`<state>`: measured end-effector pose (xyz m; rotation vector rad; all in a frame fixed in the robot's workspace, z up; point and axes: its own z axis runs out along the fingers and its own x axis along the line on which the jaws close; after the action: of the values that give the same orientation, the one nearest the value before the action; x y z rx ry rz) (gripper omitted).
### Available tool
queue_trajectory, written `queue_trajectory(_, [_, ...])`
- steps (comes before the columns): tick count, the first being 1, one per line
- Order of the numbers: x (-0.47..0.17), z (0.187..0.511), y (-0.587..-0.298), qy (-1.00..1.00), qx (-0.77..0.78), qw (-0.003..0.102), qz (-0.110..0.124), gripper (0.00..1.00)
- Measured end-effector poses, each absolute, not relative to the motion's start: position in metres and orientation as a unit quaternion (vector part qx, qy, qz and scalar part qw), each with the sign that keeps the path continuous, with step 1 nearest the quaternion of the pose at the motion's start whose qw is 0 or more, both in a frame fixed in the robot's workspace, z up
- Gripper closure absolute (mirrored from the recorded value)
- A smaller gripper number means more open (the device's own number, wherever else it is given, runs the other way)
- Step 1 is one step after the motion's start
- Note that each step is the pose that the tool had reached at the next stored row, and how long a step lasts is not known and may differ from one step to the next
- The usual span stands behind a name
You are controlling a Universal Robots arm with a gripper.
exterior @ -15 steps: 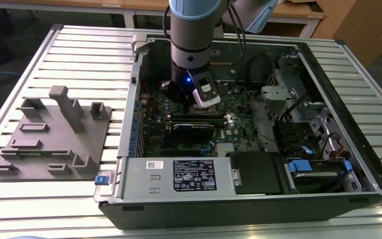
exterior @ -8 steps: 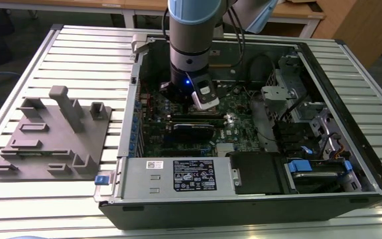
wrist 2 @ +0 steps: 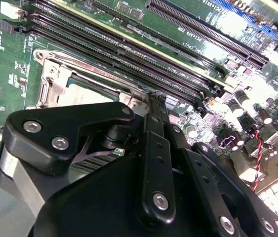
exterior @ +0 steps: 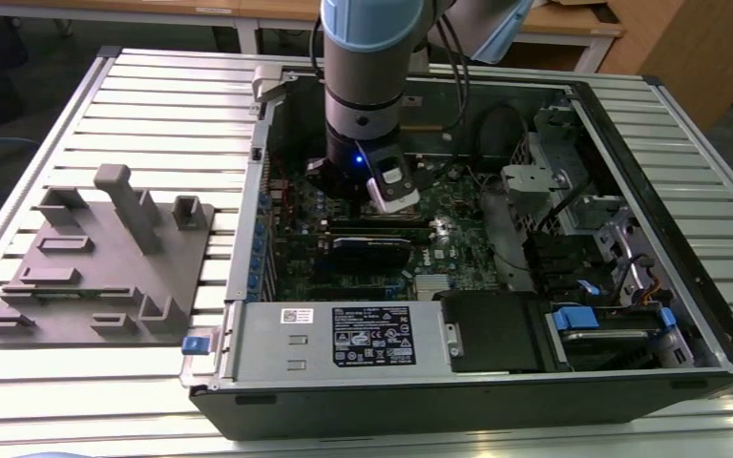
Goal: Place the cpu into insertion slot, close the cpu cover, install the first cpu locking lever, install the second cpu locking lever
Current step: 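Install the second cpu locking lever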
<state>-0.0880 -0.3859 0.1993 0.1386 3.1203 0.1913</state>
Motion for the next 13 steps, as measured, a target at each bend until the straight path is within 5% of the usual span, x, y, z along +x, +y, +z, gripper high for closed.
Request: queue_trajectory(13, [-0.0883,0.1985,-0.3937,0.996,0.044,0.006,0.073,0.90])
